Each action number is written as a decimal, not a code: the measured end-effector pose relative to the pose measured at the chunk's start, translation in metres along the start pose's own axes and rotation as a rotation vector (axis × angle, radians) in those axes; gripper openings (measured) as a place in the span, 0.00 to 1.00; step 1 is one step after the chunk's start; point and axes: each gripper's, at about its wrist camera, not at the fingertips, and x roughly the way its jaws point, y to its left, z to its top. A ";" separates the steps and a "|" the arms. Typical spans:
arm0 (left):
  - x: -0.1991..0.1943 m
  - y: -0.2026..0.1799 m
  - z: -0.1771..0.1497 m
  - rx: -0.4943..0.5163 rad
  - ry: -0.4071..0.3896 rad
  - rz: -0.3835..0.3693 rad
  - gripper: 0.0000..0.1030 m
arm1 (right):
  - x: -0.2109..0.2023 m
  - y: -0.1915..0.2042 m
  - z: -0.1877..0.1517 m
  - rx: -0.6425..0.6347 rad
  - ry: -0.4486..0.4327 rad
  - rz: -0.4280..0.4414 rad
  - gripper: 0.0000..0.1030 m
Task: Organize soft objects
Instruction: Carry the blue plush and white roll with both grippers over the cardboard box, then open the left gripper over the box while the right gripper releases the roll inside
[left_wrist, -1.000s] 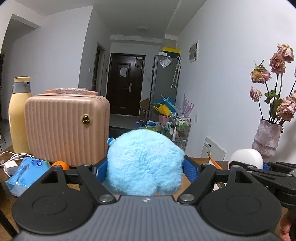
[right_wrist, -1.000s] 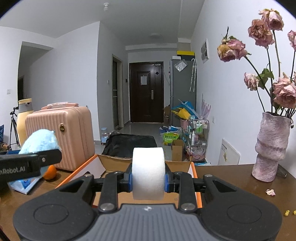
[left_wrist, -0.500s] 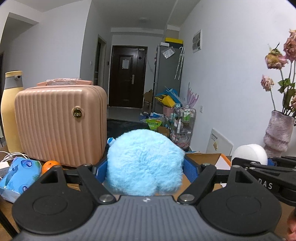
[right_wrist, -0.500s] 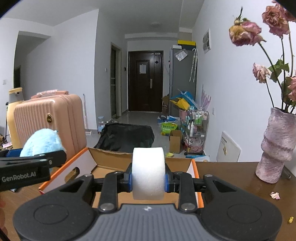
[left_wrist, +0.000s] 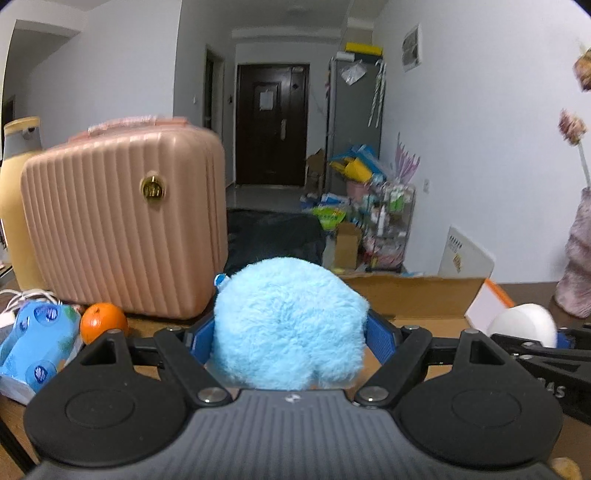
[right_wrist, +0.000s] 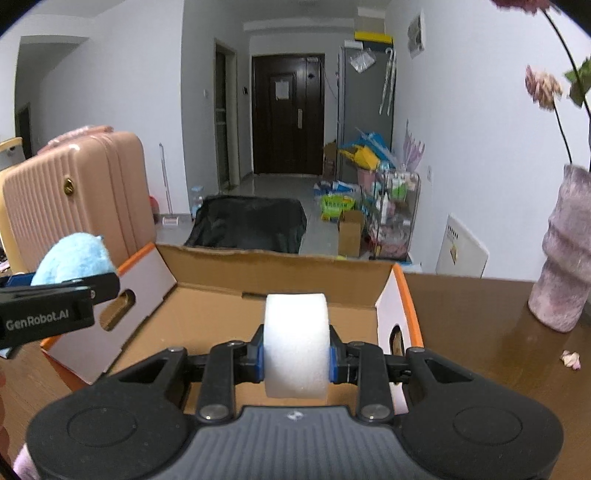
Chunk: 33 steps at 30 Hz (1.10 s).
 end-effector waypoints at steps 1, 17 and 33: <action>0.005 0.002 0.000 -0.004 0.014 0.003 0.79 | 0.002 -0.001 -0.001 0.005 0.006 -0.002 0.28; 0.009 0.014 -0.001 -0.049 0.014 0.011 1.00 | -0.005 -0.002 0.000 0.004 -0.027 -0.062 0.99; -0.039 0.016 0.005 -0.066 -0.067 -0.022 1.00 | -0.070 0.008 0.004 -0.021 -0.161 -0.054 1.00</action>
